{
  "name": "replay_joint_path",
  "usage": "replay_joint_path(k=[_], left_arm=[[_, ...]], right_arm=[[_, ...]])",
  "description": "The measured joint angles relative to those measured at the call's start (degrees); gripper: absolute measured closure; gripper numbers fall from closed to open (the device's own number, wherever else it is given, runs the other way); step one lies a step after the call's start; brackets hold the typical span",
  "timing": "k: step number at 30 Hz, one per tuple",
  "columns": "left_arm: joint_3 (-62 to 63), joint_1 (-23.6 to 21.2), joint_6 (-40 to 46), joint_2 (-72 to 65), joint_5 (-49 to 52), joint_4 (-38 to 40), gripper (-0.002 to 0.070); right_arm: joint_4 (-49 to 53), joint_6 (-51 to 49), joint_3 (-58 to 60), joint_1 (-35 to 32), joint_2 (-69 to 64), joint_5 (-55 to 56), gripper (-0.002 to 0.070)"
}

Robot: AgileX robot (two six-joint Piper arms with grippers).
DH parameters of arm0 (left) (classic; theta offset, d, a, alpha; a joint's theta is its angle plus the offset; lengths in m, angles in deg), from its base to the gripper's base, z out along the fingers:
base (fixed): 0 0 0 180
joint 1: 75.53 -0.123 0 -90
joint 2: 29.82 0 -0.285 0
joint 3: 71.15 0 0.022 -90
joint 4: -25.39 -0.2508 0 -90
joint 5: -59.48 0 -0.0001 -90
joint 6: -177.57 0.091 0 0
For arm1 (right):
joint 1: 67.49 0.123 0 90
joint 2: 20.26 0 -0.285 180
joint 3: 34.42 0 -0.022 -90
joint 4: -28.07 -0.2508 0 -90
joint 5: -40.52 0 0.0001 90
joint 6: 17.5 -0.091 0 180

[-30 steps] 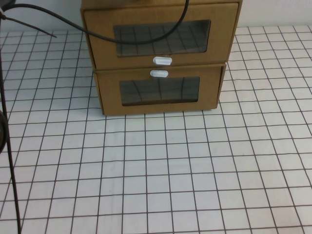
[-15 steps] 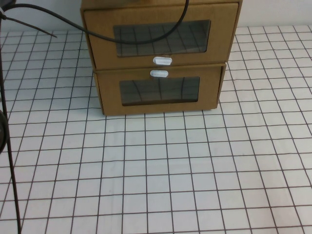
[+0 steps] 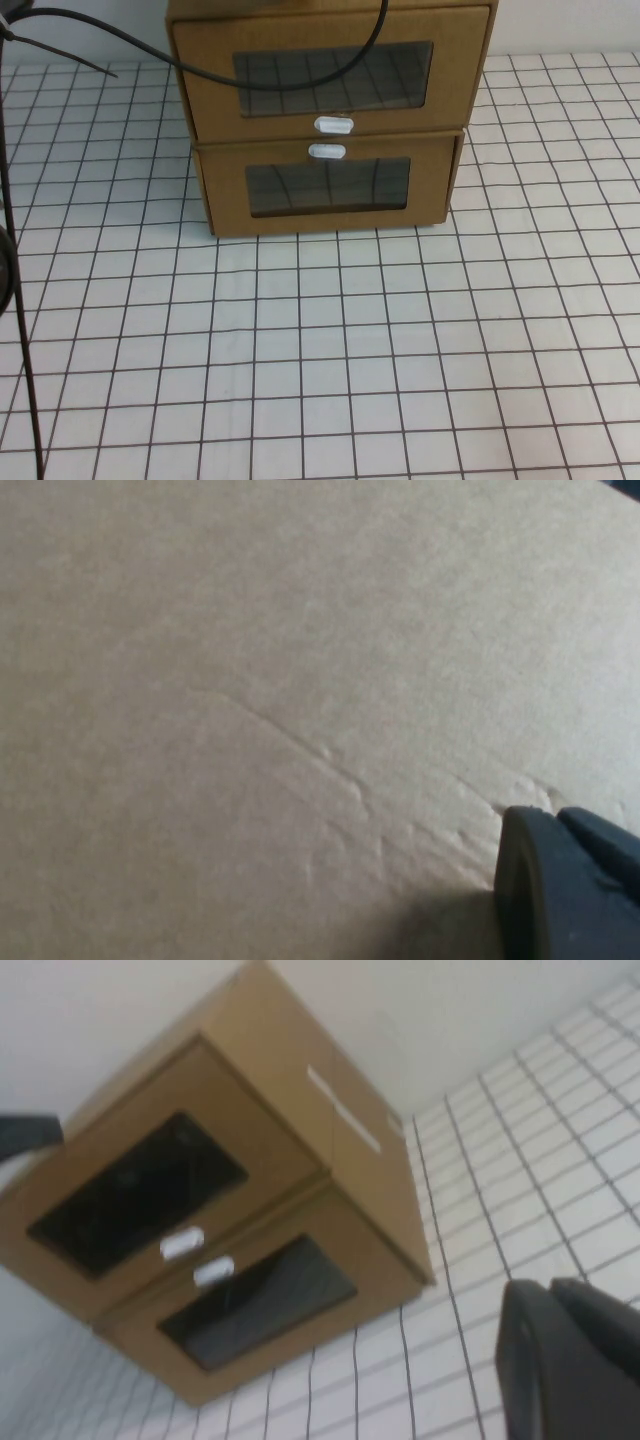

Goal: Open the shoe box
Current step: 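Pull the top drawer of the cardboard box fully open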

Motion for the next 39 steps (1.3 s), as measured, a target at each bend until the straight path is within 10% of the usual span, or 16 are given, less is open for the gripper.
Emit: replay_joint_path(k=[15, 24, 39], left_arm=[[0.0, 0.0, -0.22, 0.0, 0.0, -0.11, 0.0677], [0.0, 0.0, -0.22, 0.0, 0.0, -0.11, 0.0677], [0.0, 0.0, -0.83, 0.0, 0.0, -0.11, 0.0677]], right_arm=[[7.57, 18.52, -27.75, 0.42, -40.09, -26.45, 0.0689], [15.37, 16.97, -40.64, 15.85, -56.54, -26.8, 0.0689], [88.89, -20.32, -58.14, 45.72, -77.67, -18.41, 0.0686]])
